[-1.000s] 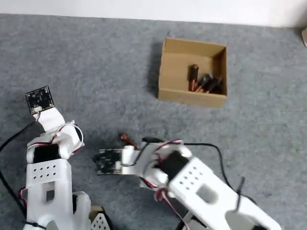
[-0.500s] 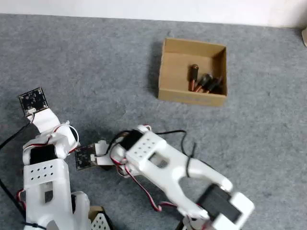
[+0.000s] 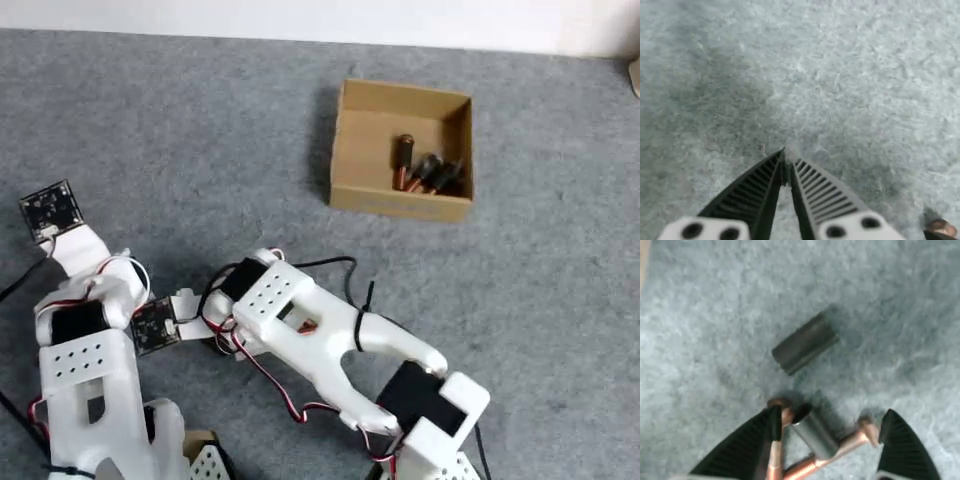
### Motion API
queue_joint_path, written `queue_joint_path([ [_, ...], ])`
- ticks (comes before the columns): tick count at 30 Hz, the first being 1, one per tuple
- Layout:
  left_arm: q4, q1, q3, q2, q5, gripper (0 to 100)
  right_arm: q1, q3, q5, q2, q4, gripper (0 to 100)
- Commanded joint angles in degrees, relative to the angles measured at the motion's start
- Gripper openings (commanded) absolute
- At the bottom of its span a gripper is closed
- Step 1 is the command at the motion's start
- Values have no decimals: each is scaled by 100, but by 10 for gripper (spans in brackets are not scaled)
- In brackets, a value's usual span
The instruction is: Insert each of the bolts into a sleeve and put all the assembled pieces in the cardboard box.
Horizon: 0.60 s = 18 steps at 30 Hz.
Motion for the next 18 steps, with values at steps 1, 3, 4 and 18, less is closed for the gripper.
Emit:
queue_joint_path([
  [1, 79, -163, -365, -48, 9, 11, 215, -163, 9, 145, -31, 299],
  [3, 193, -233, -418, -48, 26, 11, 356, -163, 9, 215, 92, 299],
  [4, 290, -251, -488, -48, 35, 11, 409, -163, 9, 259, 145, 299],
  [18, 316, -338, -532, -48, 44, 11, 699, -215, 9, 532, 848, 299],
])
